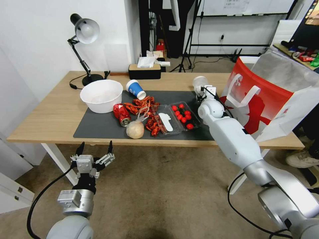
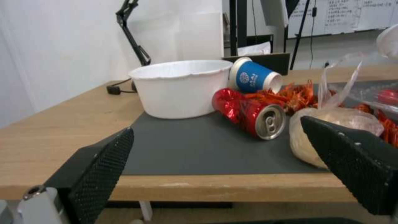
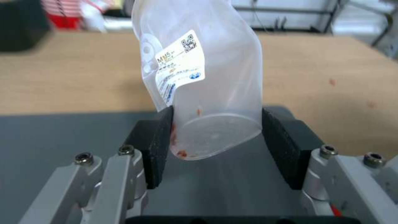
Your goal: Pick up the trash from the table and place it into the takeout bag.
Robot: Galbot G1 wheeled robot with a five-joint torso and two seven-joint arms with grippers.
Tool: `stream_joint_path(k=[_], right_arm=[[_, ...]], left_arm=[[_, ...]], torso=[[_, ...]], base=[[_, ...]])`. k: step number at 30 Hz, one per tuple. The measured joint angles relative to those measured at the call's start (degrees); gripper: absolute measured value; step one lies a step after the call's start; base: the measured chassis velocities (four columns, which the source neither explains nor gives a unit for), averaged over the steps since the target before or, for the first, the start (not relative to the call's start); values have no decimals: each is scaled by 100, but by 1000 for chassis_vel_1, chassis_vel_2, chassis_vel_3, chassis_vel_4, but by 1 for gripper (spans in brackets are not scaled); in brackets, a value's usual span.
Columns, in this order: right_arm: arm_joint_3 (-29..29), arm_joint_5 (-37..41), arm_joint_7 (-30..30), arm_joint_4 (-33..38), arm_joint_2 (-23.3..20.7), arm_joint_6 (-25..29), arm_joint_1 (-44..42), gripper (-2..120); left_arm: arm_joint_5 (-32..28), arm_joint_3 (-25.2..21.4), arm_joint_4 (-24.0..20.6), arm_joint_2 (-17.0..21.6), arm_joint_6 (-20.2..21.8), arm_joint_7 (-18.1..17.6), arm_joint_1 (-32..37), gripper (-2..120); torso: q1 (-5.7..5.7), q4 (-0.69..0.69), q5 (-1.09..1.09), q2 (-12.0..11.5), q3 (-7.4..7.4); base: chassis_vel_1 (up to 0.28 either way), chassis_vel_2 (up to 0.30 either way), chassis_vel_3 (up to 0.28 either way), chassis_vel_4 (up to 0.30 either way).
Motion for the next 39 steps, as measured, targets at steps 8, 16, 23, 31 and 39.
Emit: stream_joint_path(k=[8,16,23,31,39], right_arm=[[53,179,60,1416,-380,-14,-477,51],[248,523,60,2990,-828,-129,-1102,51],[917,715,-340,4150,-1314,46,-1969,51],[2110,761,-194,4975,-1971,341,-2299,51],[3010,1093,513,4580,-2651,12,-2221,51]], left_arm=[[-3,-35,-59,-11,0,-19,38,100],[1,-78,-120,-31,10,-34,88,100],[7,-66,-220,-115,100,-100,161,100],[11,-60,-214,-114,89,-107,150,100],[12,-14,-207,-80,88,-108,120,100]], torso=[[0,0,0,0,0],[0,0,0,0,0],[0,-1,1,1,-1],[0,-1,1,1,-1],[0,-2,2,1,0]], base=[[0,0,0,0],[0,0,0,0],[0,0,0,0],[0,0,0,0],[0,0,0,0]])
